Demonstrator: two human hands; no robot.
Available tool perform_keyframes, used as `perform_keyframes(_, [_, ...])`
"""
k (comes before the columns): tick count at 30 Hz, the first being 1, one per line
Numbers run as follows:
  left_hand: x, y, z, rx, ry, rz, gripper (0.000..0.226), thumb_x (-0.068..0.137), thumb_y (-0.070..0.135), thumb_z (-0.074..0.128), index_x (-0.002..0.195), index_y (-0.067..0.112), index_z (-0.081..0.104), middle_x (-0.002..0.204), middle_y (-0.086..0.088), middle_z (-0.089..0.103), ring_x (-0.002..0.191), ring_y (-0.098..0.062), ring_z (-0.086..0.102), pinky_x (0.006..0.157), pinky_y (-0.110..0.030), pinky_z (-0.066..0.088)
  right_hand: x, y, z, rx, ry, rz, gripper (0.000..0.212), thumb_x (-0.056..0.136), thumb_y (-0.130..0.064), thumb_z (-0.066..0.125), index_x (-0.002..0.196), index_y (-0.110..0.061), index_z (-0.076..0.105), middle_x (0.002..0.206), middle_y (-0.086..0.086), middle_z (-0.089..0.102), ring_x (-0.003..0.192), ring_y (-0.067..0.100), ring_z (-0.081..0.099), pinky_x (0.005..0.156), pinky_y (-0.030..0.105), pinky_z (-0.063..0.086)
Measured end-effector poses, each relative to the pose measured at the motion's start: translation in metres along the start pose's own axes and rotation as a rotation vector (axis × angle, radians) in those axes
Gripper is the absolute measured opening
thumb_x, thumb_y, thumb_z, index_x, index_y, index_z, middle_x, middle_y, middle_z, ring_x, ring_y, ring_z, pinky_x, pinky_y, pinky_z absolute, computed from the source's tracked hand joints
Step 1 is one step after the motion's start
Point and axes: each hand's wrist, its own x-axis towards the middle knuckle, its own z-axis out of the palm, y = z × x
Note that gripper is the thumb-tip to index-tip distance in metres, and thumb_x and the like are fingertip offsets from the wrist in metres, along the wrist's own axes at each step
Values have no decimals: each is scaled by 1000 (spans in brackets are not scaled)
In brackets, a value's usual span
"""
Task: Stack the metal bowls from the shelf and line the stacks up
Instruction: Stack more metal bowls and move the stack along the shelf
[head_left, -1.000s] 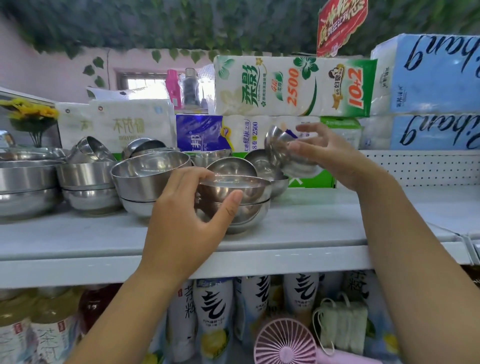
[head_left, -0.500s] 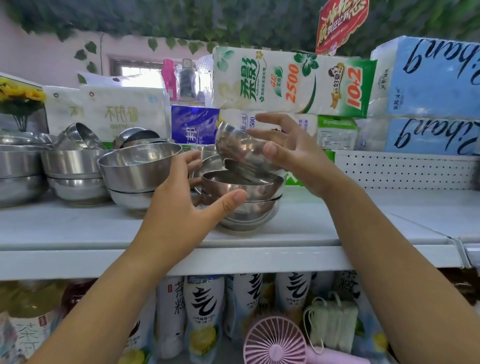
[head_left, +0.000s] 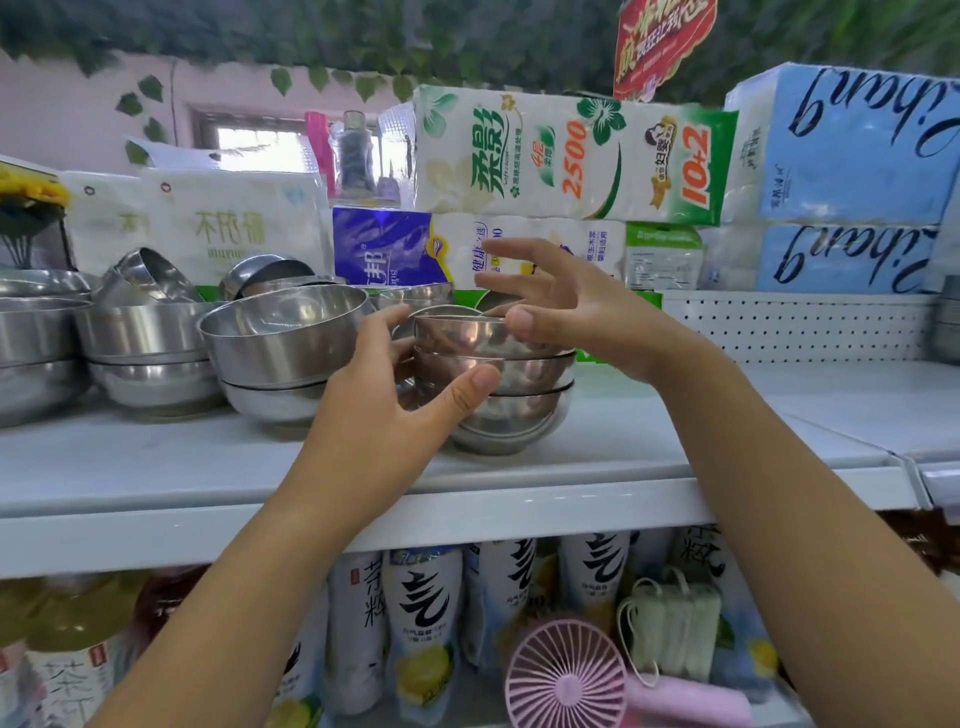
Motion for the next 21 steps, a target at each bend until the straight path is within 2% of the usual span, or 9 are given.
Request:
perform_keyframes(2, [0, 0, -2, 1, -11, 8, 70, 76, 60, 71, 135, 36, 43, 112, 21, 69, 104, 10, 63, 91, -16, 47, -1, -2, 3, -27, 20, 10, 118, 48, -83, 79, 150, -37, 42, 153, 0, 52, 129, 12, 61, 106, 39, 51])
perform_keyframes(6, [1, 1, -2, -50, -21, 11, 65, 73, 58, 72, 129, 41, 44, 107, 25, 68, 102, 13, 62, 83, -5, 46, -13, -2, 6, -15, 115, 10, 130, 43, -88, 76, 154, -32, 37, 159, 2, 43, 133, 13, 57, 105, 31, 52])
perform_keyframes(7, [1, 1, -3, -62, -23, 11, 63, 72, 58, 72, 127, 43, 44, 106, 26, 68, 101, 14, 62, 81, -3, 45, -19, 0, 7, -13, 140, 22, 131, 42, -89, 76, 154, -33, 36, 160, 1, 42, 134, 14, 56, 106, 33, 52])
perform_keyframes(10, [0, 3, -5, -72, -36, 1, 55, 69, 58, 72, 116, 52, 43, 97, 41, 64, 98, 23, 57, 75, 4, 39, -42, 7, 12, -21, 145, 113, 134, 40, -87, 79, 156, -42, 28, 155, -2, 48, 133, 16, 57, 110, 44, 48])
perform_keyframes(12, [0, 2, -6, -80, -52, -4, 55, 69, 59, 72, 114, 53, 43, 96, 41, 63, 98, 25, 55, 75, 5, 38, -52, 10, 17, -15, 115, 173, 139, 40, -80, 86, 157, -45, 19, 149, -1, 54, 128, 13, 61, 109, 44, 49])
perform_keyframes(15, [2, 0, -6, -117, -87, 9, 64, 70, 55, 73, 125, 47, 42, 104, 30, 64, 101, 19, 59, 77, 3, 41, -60, 13, 23, -54, 127, 227, 136, 46, -66, 92, 157, -46, 15, 143, -3, 58, 121, 7, 65, 108, 38, 50])
perform_keyframes(17, [3, 2, -5, -137, -125, 17, 67, 74, 47, 73, 132, 42, 40, 102, 32, 64, 97, 21, 59, 75, 3, 41, -64, 14, 24, -105, 157, 240, 133, 48, -62, 94, 156, -45, 18, 135, -8, 62, 115, 4, 67, 108, 36, 50])
perform_keyframes(19, [4, 4, -4, -153, -188, 18, 66, 77, 40, 72, 133, 40, 37, 98, 39, 64, 94, 22, 59, 74, 2, 42, -68, 14, 20, -123, 184, 257, 127, 50, -57, 94, 155, -45, 23, 131, -12, 62, 108, -1, 69, 100, 26, 54])
perform_keyframes(21, [7, 4, -3, -158, -265, -1, 67, 74, 44, 71, 132, 43, 39, 110, 34, 66, 105, 14, 62, 82, -5, 48, -74, 12, 13, -111, 190, 274, 120, 53, -50, 93, 153, -45, 27, 132, -11, 60, 101, -5, 70, 89, 16, 53])
